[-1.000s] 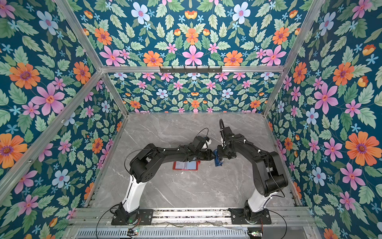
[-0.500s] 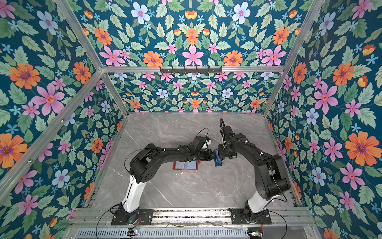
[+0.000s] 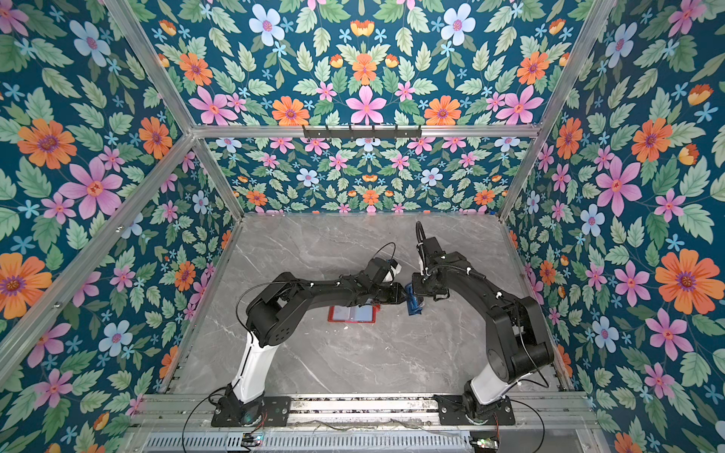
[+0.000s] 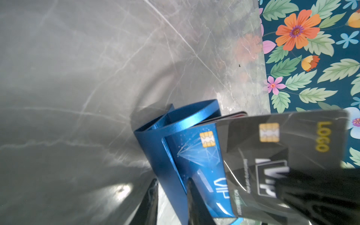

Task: Insert credit cards into a card holder
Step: Pick up the credit card from the storage box.

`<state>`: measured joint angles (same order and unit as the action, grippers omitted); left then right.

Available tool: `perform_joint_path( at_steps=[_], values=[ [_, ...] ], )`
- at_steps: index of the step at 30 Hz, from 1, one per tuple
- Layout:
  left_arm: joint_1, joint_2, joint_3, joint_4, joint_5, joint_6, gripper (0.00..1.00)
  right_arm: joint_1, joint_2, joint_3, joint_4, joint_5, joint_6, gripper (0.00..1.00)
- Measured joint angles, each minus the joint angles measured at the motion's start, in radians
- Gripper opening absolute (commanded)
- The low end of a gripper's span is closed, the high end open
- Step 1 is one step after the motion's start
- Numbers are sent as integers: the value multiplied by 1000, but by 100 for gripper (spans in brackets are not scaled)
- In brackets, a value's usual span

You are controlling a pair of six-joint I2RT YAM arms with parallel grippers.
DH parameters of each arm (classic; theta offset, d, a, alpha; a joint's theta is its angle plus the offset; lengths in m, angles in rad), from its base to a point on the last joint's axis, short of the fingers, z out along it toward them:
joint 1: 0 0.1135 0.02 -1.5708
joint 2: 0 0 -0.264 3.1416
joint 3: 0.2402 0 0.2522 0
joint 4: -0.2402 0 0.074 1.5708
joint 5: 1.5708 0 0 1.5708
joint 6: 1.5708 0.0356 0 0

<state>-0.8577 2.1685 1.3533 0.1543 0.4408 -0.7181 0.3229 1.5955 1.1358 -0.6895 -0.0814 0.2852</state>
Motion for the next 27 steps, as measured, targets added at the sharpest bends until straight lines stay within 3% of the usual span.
perform_joint_path(
  at_steps=[10, 17, 27],
  values=[
    [2, -52, 28, -84, -14, 35, 36, -3, -104, -35, 1, -29, 23, 0],
    [2, -146, 36, -140, -51, 95, 36, -2, -192, -72, 46, -122, 45, 0],
    [69, -393, -183, -246, -212, 175, 36, 47, -208, -127, 186, -290, 109, 0]
  ],
)
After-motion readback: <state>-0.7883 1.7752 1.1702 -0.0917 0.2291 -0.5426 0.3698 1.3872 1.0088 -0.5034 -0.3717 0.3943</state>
